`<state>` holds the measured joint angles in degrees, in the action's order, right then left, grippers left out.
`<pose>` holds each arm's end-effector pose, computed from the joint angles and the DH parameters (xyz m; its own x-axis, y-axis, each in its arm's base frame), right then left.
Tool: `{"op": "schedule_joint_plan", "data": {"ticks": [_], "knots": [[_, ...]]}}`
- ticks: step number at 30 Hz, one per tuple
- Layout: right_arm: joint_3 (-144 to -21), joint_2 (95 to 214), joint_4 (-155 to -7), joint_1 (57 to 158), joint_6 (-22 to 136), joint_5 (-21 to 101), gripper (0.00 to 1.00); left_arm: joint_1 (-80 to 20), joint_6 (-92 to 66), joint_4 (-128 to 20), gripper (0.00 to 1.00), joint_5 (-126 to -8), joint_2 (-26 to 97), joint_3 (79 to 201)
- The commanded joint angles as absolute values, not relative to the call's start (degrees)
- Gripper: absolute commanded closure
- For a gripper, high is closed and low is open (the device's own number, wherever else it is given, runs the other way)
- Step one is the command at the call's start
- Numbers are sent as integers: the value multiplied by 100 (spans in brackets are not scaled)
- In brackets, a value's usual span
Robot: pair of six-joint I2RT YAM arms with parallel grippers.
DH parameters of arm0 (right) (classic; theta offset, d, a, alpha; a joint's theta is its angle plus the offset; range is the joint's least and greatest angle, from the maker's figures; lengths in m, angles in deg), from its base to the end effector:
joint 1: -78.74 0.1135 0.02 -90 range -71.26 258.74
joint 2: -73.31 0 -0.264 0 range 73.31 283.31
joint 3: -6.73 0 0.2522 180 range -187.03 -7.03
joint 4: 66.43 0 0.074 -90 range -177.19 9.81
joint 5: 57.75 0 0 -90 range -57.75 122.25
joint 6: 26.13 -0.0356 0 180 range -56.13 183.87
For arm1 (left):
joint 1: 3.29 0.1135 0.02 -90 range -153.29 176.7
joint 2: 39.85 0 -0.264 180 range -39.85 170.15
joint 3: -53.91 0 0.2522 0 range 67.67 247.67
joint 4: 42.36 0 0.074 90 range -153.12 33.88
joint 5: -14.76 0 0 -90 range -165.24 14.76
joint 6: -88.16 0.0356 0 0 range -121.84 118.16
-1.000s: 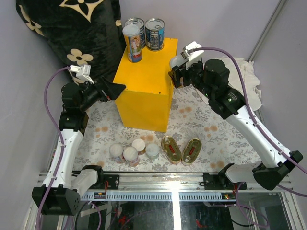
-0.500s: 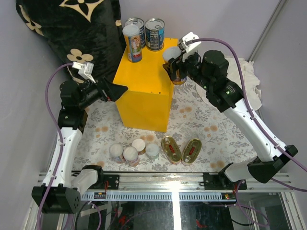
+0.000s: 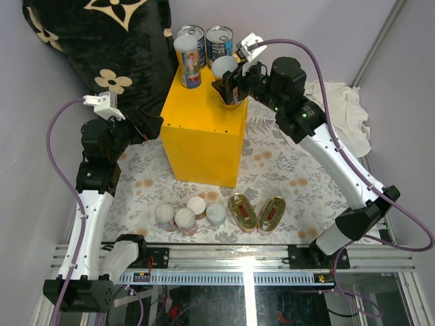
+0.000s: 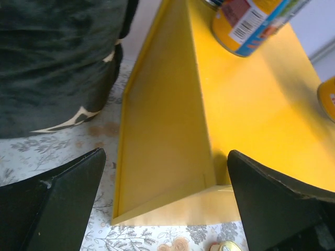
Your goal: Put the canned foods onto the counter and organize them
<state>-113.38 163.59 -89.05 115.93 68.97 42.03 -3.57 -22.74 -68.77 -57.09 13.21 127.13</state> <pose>0.2738 0.2153 0.5166 0.1645 0.0148 -0.9863 -0.7181 0.6872 -0.1094 0.2052 -0.0121 0.3997 -0.2138 -0.3379 -0.9166 0.2548 0.8865 -0.3863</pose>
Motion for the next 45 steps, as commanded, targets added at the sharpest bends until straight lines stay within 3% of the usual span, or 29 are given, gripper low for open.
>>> {"op": "schedule_joint_plan", "data": {"ticks": [1, 6, 13, 14, 15, 17, 18, 19, 25, 30, 38, 45], "knots": [[-11608, 16296, -7216, 11628, 6945, 4424, 100, -340, -2135, -6825, 0, -6716, 1074, 12705], [-11414, 16593, -6750, 11627, 6872, 4654, 100, -337, -2190, -6248, 0, -6566, 733, 12311], [-11422, 17041, -6327, 11426, 6259, 4898, 99, -335, -2141, -6742, 0, -6548, 1093, 12593], [-11460, 17110, -6317, 11347, 6088, 5016, 91, -335, -2143, -6780, 0, -6552, 1144, 12616], [-11483, 17161, -6302, 11248, 5903, 5144, 74, -331, -2142, -6810, 0, -6576, 1186, 12620], [-11523, 17235, -6300, 11070, 5551, 5397, 29, -330, -2159, -6809, 0, -6633, 1209, 12587], [-11517, 17243, -6323, 10997, 5436, 5491, 11, -327, -2161, -6814, 0, -6644, 1206, 12574], [-11495, 17228, -6354, 10942, 5347, 5572, 1, -319, -2161, -6827, 0, -6647, 1210, 12573], [-11440, 17055, -7088, 10798, 5482, 5815, 1, -312, -2140, -6769, 0, -6657, 1228, 12498], [-10465, 16461, -6826, 10793, 5665, 5589, 1, -306, -2169, -6839, 0, -6618, 1362, 12497], [-10262, 16595, -6607, 10794, 5716, 5506, 34, -286, -2204, -6816, 0, -6568, 1431, 12482], [-10629, 17031, -6535, 10795, 5675, 5237, 42, -235, -2239, -6752, 0, -6498, 1507, 12476]]}}
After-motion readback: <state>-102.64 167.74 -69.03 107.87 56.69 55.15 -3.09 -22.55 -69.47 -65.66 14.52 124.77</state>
